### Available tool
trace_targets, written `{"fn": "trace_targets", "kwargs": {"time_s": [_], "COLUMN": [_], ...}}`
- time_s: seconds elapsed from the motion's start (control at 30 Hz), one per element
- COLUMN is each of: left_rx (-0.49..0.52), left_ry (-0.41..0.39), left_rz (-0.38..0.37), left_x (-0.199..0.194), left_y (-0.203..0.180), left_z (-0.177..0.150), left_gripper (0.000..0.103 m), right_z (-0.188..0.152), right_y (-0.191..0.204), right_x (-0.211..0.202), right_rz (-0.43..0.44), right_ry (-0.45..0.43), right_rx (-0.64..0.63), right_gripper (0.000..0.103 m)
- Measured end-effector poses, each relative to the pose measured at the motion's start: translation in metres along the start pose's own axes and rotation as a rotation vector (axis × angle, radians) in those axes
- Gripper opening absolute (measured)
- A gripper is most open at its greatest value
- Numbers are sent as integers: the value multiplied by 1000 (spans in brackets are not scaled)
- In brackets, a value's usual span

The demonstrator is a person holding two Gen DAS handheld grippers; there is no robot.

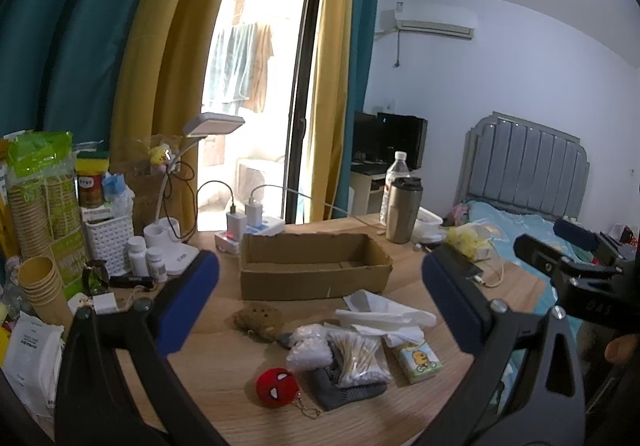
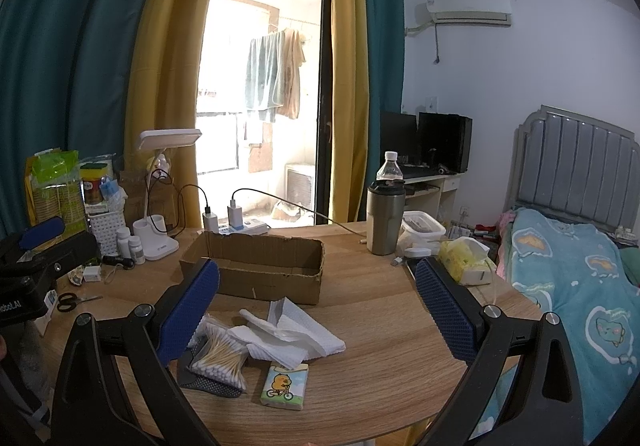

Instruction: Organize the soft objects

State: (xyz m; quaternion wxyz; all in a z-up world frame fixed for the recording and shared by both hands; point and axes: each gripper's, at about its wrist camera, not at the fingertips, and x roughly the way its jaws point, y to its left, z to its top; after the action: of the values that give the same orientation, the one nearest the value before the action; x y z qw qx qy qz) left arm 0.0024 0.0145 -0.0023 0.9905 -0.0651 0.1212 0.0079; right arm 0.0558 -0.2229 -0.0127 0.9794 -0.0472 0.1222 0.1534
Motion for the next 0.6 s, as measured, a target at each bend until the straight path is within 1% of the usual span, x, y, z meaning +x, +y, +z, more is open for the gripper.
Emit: {"fn": "trace_targets", "kwargs": {"time_s": [0.2, 0.33, 0.47, 0.6], "left_rx": [-2, -1, -10, -22], "left_ry": [9, 11, 73, 112], "left_rz": [0, 4, 27, 45], "left_x": [5, 10, 33, 48], "left_y": [2, 7, 18, 30], "left_z": [-1, -6, -17, -26], "left_gripper": [102, 102, 102, 102], "right_z": [-4, -11, -18, -26], "right_y": [-2, -5, -12, -15], "right_x": [5, 17, 45, 61], "right_rz": [13, 16, 7, 10], "right_ry": [6, 0, 58, 98], "right_rx": [-3, -21, -9, -16], "right_gripper": [101, 101, 101, 101]}}
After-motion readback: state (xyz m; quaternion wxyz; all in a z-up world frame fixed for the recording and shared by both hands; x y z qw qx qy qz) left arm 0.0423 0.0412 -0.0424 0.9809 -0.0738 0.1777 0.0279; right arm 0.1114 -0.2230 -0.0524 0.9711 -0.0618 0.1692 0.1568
